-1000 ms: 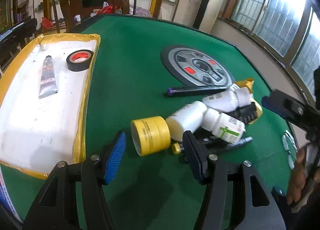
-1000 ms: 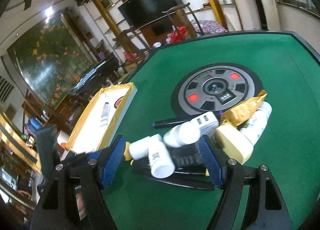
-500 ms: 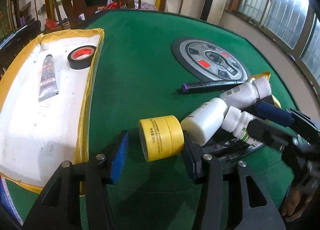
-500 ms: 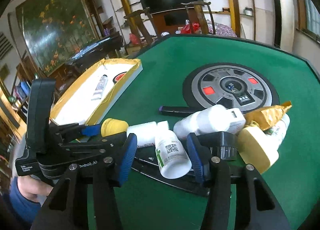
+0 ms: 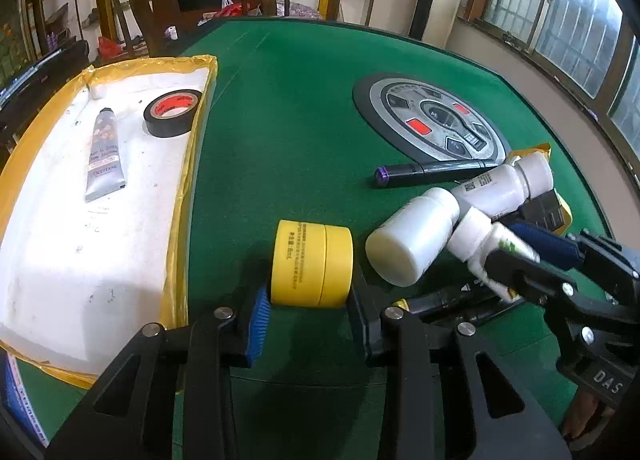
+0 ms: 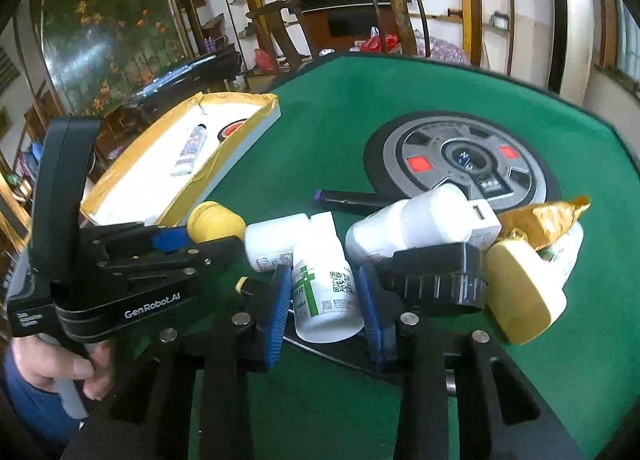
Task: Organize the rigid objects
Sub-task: 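Grasp the yellow tape roll with the left gripper while the right grasps a white pill bottle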
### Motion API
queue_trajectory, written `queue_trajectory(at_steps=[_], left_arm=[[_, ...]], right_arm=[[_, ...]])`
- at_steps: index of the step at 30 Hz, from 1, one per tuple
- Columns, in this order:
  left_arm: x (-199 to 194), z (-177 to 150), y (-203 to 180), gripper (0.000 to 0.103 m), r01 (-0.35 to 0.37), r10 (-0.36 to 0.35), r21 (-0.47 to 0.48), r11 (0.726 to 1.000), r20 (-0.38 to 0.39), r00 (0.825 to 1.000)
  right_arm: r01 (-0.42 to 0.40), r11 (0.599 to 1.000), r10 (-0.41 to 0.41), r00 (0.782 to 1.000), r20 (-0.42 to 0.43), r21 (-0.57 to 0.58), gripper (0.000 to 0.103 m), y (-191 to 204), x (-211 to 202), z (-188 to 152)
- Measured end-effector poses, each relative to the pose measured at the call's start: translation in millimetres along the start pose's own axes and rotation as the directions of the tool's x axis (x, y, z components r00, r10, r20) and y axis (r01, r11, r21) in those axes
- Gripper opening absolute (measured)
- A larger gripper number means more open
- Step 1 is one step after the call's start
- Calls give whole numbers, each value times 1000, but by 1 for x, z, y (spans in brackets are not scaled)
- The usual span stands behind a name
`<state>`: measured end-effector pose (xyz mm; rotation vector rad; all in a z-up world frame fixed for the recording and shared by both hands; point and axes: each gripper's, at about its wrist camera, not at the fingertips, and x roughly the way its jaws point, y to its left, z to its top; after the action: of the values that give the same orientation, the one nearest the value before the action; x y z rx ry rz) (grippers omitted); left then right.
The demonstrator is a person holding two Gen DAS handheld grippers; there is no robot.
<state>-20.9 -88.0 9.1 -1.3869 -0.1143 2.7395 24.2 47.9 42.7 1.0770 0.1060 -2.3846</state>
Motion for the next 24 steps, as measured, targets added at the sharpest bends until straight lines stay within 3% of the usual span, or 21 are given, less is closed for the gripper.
queue_trajectory(at_steps=[12,19,22,24], left_arm=[[2,1,-6,31,-44,44,25,999,-10,999],[0,-1,-4,31,-27,27,7,1000,-4,1000],[-5,-6,-9,30,30,-31,17,999,6,1000],[-10,-8,-12,30,18,-19,28,999,25,1000]], right_arm=[[28,1000,-27,999,26,-9,30,6,-5,-4],[-3,999,0,997,72,44,30,-4,-18,1],[-2,999,-1,997,73,48,30,-6,-18,2],[-11,998,6,997,82,57,30,-8,-21,3]])
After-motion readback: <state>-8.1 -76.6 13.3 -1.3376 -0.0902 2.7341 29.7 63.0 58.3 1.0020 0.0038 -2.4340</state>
